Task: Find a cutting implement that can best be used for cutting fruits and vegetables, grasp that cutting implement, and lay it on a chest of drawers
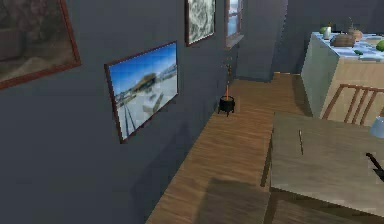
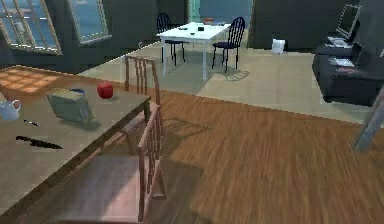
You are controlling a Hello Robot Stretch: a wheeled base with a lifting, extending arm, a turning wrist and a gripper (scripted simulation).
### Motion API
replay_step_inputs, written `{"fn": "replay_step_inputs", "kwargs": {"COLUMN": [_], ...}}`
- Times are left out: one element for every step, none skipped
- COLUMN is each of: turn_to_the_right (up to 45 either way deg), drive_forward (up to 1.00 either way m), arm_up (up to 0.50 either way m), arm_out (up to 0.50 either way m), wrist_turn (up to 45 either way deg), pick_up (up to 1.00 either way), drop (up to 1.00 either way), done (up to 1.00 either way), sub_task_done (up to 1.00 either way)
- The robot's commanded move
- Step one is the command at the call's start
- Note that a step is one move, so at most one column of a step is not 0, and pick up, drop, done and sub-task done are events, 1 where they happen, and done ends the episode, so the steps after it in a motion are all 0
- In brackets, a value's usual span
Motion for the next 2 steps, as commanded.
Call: {"fn": "replay_step_inputs", "kwargs": {"turn_to_the_right": [9.0, 0.0], "drive_forward": [0.00, 0.65], "arm_up": [0.00, 0.00], "arm_out": [0.00, 0.00], "wrist_turn": [0.0, 0.0], "pick_up": [0.00, 0.00], "drop": [0.00, 0.00], "done": [0.00, 0.00], "sub_task_done": [0.00, 0.00]}}
